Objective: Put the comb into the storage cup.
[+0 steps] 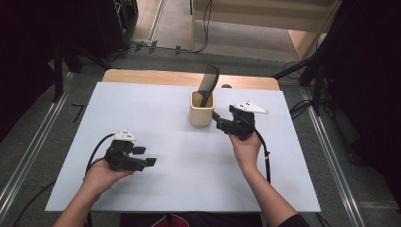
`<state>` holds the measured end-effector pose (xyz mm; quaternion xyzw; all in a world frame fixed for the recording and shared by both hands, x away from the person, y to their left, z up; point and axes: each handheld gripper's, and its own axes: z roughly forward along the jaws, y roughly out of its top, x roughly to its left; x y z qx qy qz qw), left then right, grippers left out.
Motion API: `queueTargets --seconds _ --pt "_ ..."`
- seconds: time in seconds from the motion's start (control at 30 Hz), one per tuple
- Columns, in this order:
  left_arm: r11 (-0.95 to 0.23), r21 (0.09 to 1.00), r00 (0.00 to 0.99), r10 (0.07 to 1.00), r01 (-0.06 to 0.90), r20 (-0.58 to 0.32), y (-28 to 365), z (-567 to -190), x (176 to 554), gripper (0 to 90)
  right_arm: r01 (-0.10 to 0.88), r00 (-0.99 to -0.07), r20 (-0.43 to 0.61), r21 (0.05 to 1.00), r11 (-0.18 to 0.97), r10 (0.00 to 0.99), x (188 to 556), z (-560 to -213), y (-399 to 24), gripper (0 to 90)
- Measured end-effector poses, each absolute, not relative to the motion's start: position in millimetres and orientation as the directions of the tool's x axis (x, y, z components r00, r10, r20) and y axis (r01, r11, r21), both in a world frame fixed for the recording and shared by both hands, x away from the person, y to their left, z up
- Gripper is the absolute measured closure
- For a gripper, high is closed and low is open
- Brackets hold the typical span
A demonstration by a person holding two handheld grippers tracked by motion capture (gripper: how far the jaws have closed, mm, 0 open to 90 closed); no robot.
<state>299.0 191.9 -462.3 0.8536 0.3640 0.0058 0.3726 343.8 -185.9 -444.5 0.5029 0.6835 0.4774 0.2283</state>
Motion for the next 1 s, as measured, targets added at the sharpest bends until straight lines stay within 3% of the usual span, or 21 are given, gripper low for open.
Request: queueTargets --seconds 1.0 --pt "-0.460 0.640 0.737 0.623 0.616 -0.262 192.6 -461.7 299.3 32.3 0.559 -0.527 0.216 0.816 0.144 0.822 310.5 -453.1 -210.8 22.9"
